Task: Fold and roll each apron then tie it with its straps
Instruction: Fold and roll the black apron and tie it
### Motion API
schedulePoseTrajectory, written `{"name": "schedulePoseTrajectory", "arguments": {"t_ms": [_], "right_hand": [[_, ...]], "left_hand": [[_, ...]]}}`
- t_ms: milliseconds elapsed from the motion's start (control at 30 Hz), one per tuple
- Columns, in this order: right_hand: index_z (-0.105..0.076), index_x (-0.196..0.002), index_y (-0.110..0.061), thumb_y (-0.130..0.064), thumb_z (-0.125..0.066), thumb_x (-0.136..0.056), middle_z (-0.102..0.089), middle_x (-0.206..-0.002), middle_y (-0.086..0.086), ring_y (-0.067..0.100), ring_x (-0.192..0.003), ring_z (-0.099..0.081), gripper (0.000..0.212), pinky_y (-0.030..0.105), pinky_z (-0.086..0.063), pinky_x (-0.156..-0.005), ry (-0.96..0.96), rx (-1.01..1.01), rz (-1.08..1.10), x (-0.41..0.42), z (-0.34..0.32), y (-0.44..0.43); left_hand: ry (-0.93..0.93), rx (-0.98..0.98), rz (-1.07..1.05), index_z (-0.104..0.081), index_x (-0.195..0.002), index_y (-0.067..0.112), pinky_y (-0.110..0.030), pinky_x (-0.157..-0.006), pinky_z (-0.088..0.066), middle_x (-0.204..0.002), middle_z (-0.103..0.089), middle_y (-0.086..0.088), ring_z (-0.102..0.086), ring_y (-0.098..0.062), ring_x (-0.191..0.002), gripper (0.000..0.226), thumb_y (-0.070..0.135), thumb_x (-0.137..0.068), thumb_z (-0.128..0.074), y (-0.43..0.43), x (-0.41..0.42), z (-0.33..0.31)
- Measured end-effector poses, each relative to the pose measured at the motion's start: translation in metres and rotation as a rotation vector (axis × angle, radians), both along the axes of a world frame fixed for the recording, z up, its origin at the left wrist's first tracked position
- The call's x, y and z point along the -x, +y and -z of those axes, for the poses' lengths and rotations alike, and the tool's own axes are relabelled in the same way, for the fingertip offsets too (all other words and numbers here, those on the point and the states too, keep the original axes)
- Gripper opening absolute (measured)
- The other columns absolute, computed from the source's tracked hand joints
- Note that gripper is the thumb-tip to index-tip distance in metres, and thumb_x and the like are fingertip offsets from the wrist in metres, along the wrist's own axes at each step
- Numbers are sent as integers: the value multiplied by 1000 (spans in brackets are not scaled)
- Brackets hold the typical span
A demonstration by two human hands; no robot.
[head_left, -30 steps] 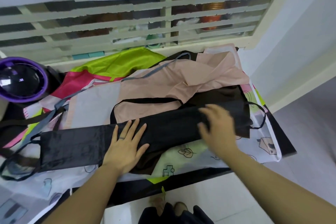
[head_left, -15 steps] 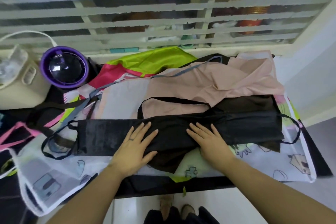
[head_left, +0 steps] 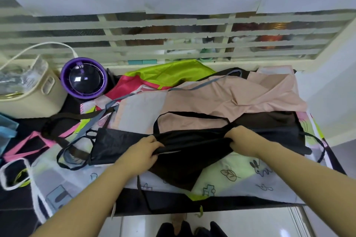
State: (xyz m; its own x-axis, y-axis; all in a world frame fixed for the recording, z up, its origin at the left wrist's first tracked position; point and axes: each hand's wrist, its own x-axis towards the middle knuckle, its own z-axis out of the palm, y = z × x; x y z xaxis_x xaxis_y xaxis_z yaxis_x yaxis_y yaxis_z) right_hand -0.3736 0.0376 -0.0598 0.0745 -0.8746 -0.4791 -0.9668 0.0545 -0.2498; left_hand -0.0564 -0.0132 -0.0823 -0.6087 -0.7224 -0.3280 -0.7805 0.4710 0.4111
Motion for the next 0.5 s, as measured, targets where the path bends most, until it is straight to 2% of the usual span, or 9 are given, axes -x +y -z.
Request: {"name": "schedulePoseTrajectory", "arguments": {"t_ms": [67, 133, 200, 300, 367, 433, 500], "right_hand": [[-52, -63, -10, -3, -51, -76, -61, -76, 12, 32, -76, -60, 16, 34, -46, -65, 9, -20, 44, 6, 0, -12], [-56, -68, -9, -4, -50, -80, -66, -86, 16, 30, -76, -58, 14, 31, -45, -67, 35, -51, 67, 5, 1, -22], [-63, -85, -5, -5, -48, -84, -65, -100, 18, 28, -80, -54, 15, 27, -41, -68, 74, -89, 91, 2, 3, -32], [-57, -102, -6, -10, -48, -88, -59, -116, 15, 29, -94, -56, 17, 29, -42, -76, 156, -177, 118, -6, 1, -39], [-54, -111, -9, -17, -51, -88, -57, -120, 11, 28, -103, -57, 24, 32, -45, -81, 275, -194, 64, -16, -6, -36], [-54, -114, -14, -27, -55, -86, -58, -118, 6, 25, -106, -58, 32, 31, -44, -81, 345, -76, -37, -34, -10, -32], [-54, -112, -17, -41, -57, -84, -61, -114, 4, 24, -104, -58, 37, 30, -41, -82, 259, 104, -93, -58, -8, -28]], "left_hand": [[-24, -68, -66, -64, -103, 18, -28, -78, -44, -99, -56, 2, -57, -19, -96, 14, 19, -94, -54, -16, -16, -5], [-99, -90, -146, -62, -89, 18, -28, -67, -38, -87, -60, 0, -57, -18, -80, 15, 25, -97, -51, -31, -35, -8], [-156, -100, -196, -61, -90, 17, -29, -68, -39, -86, -61, -1, -55, -19, -79, 21, 29, -100, -47, -42, -51, -10], [-229, -66, -199, -58, -90, 17, -29, -69, -38, -80, -56, 2, -53, -20, -81, 25, 33, -101, -42, -50, -62, -13], [-274, -39, -183, -60, -96, 19, -30, -71, -39, -86, -59, 2, -55, -21, -86, 27, 34, -102, -39, -52, -61, -12], [-306, -1, -154, -61, -103, 19, -32, -76, -43, -99, -65, -3, -57, -24, -93, 29, 36, -102, -37, -53, -59, -9], [-334, 11, -135, -61, -106, 20, -33, -79, -44, -106, -65, -5, -58, -25, -99, 30, 37, -102, -36, -55, -58, -7]]}}
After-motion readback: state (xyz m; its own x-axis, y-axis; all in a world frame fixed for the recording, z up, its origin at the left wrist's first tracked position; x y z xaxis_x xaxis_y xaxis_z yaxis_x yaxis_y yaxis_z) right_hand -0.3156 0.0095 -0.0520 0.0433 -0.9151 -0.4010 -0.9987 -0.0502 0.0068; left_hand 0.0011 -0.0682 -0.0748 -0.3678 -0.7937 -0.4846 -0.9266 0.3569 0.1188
